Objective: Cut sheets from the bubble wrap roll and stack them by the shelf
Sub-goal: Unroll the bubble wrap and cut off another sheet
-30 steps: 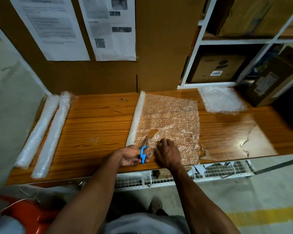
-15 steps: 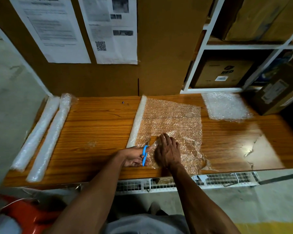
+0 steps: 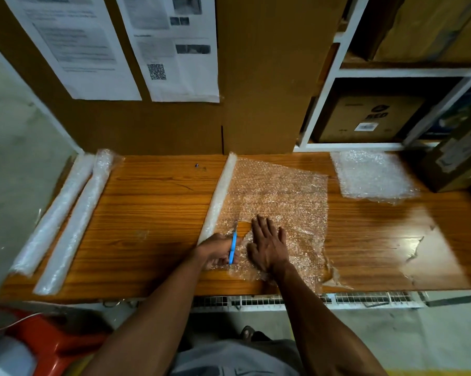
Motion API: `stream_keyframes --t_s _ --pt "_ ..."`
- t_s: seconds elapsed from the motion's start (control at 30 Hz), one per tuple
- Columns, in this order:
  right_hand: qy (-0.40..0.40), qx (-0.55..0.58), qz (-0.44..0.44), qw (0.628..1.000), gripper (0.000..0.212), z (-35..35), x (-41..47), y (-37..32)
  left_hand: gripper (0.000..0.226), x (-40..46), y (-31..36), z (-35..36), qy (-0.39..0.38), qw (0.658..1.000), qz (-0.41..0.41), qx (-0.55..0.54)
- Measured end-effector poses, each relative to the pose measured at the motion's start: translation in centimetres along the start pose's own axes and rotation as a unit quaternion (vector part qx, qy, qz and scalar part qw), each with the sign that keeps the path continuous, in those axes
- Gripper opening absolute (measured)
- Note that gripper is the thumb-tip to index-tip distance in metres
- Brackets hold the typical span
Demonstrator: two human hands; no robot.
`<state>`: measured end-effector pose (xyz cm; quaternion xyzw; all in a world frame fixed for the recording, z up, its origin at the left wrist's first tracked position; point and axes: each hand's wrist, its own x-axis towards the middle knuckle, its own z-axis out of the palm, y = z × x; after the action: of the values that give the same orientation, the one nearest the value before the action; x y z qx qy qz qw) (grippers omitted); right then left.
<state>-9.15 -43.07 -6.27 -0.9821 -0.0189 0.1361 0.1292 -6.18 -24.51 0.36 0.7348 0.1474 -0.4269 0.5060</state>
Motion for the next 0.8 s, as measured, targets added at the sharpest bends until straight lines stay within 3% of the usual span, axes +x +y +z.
stream_keyframes --t_s 0.27,0.4,0.53,0.8 --pt "0.026 -0.012 -0.007 1.000 0.078 0.8 -0.2 0.6 0.030 0.7 0.7 0.4 0.025 0.999 0.021 -0.030" --pt "0.039 -0.015 -0.007 0.999 0.076 0.6 -0.4 0.6 0.023 0.9 0.9 0.4 0.036 0.999 0.028 0.012" --pt "0.054 -0.020 -0.002 0.998 0.076 1.0 -0.6 0.8 0.039 1.6 -0.2 0.3 0.049 0.998 0.035 0.019" --pt "0.098 -0.011 -0.004 0.995 0.065 -0.1 -0.1 0.5 0.023 0.8 1.1 0.0 -0.007 1.000 0.006 0.023"
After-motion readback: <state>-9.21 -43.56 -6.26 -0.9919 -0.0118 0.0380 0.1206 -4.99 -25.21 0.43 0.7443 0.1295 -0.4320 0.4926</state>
